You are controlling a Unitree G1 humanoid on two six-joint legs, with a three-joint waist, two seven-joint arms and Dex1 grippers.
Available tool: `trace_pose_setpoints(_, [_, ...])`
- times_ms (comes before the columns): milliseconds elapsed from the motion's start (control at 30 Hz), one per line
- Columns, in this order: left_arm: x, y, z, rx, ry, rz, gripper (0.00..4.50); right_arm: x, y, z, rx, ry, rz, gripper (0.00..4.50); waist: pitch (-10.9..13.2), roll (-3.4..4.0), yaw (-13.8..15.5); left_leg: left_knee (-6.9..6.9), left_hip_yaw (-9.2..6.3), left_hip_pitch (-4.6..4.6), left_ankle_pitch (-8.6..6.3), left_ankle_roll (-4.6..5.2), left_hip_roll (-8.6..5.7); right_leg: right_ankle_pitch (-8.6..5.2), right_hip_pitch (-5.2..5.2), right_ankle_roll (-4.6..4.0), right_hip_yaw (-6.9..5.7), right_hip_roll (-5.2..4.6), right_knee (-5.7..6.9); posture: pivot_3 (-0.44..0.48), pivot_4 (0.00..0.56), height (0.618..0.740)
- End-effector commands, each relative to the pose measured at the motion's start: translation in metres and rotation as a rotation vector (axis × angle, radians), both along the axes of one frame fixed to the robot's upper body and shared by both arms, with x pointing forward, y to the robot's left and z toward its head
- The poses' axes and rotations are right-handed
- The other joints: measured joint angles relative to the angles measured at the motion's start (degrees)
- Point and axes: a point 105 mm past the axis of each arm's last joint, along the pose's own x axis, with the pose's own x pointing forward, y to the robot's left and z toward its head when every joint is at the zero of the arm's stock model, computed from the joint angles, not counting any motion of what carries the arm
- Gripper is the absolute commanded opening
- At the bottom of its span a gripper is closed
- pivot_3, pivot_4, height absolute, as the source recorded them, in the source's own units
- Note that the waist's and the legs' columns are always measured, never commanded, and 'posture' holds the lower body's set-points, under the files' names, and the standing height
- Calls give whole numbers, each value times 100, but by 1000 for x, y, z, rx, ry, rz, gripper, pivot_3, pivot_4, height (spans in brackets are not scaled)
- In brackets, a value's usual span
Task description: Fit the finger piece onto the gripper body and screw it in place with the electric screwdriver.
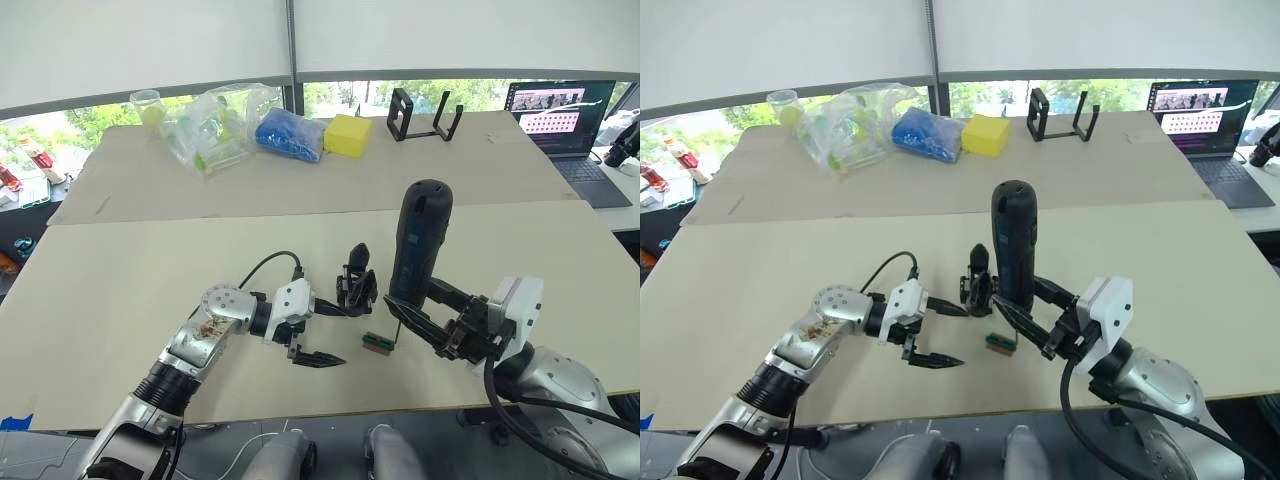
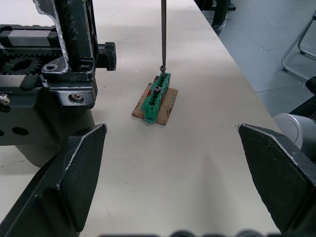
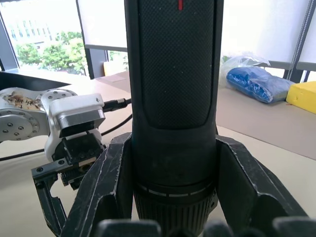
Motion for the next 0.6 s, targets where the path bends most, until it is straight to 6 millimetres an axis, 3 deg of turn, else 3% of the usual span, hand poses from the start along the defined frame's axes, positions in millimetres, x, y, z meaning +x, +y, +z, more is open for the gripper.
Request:
trace_pose_setpoints(33, [2, 0, 11, -20, -48, -1, 4500, -6, 3, 11, 11, -66, 23, 1910, 0, 0, 1, 0, 0, 0, 0, 0, 0, 0, 0, 0, 0, 0, 0, 0, 150, 740])
trace_pose_setpoints(600, [2, -2, 10, -23, -44, -6, 4500, -10, -2, 7, -10, -55, 18, 1910, 0, 0, 4, 0, 0, 0, 0, 0, 0, 0, 0, 0, 0, 0, 0, 0, 150, 740])
